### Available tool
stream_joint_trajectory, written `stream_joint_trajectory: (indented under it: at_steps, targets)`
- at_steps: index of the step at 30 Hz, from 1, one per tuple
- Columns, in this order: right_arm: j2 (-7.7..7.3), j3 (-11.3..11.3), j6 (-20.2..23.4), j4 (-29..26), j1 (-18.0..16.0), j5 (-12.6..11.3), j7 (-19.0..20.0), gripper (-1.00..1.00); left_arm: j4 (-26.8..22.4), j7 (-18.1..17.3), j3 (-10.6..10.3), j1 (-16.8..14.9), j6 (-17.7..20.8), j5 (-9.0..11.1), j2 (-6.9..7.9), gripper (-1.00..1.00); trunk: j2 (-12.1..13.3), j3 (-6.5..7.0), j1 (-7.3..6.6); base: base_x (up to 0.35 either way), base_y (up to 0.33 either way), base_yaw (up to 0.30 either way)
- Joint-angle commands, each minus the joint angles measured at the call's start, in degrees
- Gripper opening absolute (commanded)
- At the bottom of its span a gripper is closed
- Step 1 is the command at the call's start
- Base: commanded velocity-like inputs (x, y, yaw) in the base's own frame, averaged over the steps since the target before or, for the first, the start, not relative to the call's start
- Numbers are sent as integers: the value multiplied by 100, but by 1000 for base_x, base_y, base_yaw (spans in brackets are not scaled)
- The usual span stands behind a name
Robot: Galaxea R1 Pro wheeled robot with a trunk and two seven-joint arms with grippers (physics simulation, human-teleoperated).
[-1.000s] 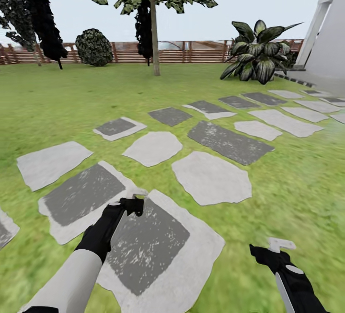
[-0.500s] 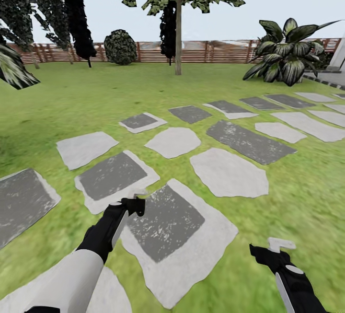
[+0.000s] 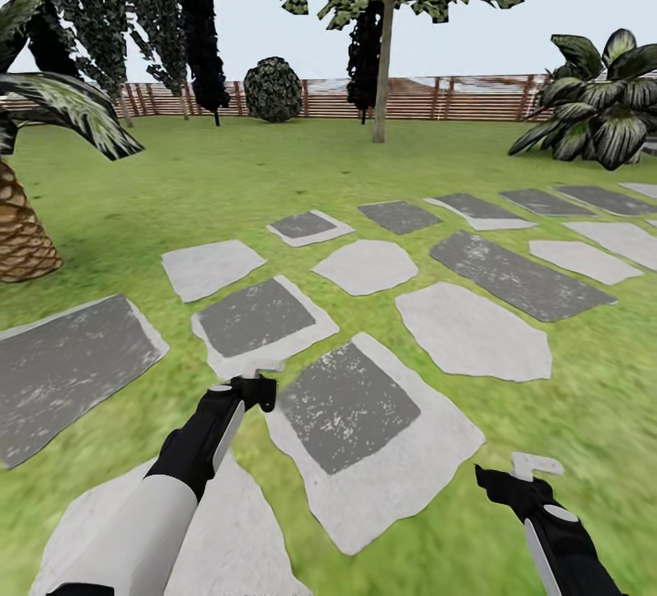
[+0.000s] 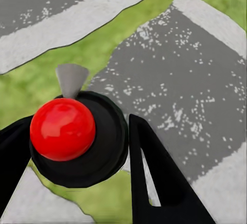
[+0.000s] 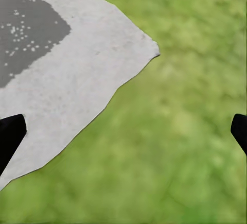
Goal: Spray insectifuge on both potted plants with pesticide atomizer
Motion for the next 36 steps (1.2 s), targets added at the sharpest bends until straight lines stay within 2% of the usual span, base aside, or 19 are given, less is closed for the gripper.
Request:
stream_joint_trajectory:
  at_steps: [1, 13, 36]
  targets:
    - [-1, -1, 32, -10, 0, 3, -1, 100, -7, -24, 4, -3, 27, -36, -2, -100, -2, -5, -1, -3, 0, 256]
    - [-1, -1, 32, -10, -1, 3, -1, 100, -7, -24, 3, -3, 27, -36, -2, -100, -2, -5, -1, -26, 30, 256]
    - [-1, -1, 32, -10, -1, 3, -1, 100, -7, -24, 0, -3, 27, -36, -20, -100, -2, -5, -1, -145, 259, 256]
